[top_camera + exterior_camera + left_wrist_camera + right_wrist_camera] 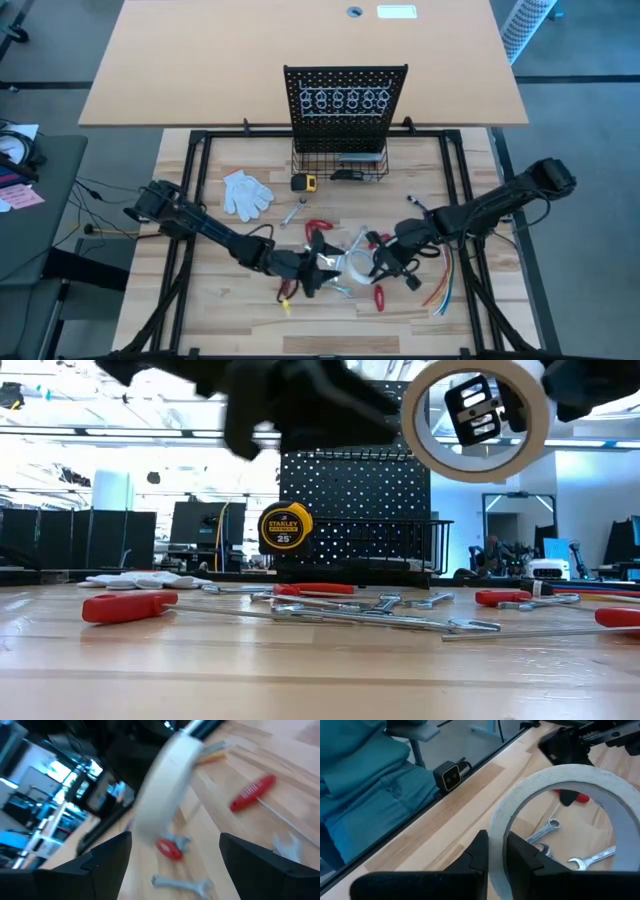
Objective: Hang tools onto peg board
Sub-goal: Put the white masking tape into the black wire basket of the peg board
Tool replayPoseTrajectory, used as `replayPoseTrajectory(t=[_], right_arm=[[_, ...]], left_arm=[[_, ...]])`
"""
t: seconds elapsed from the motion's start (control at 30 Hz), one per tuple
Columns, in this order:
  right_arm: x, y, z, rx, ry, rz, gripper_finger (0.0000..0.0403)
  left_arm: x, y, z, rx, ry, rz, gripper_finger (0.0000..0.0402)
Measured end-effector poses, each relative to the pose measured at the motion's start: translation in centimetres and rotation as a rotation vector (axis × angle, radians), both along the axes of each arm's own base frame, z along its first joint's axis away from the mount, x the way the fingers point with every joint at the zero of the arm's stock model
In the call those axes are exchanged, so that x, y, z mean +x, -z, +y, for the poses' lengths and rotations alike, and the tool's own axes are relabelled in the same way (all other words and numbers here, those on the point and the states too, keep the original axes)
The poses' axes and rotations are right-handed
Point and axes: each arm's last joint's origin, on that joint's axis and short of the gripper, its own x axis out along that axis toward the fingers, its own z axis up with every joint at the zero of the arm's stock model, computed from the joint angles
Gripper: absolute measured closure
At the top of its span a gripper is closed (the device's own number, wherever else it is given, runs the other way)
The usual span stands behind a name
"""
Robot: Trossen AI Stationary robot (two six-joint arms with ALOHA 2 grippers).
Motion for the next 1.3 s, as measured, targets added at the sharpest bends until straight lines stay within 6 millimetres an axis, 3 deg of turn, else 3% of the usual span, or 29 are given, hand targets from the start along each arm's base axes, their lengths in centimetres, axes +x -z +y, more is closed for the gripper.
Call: replayPoseTrajectory(t=[0.2,0.4,0.93,1.3], right_arm=[[0.0,0.0,0.0,-0.001,-0.001,-0.001,0.0353],[0.0,0.0,0.1,0.0,-0.004,-0.001,0.0353],[-0.1,0.1,0.1,0.007,-0.013,0.006,0.0353],[0.0,-0.1,0.2,0.011,-0.017,-0.008,0.0353]], left_arm=[[1.8,-0.9,-0.7,-0.007,-0.028,-0.014,0.0102],[1.9,-0.6,-0.7,-0.02,-0.034,0.014,0.0107],[2.7,-0.6,0.9,-0.265,0.074,0.029,0.0251],[2.8,-0.7,0.9,-0.274,0.132,0.026,0.0268]])
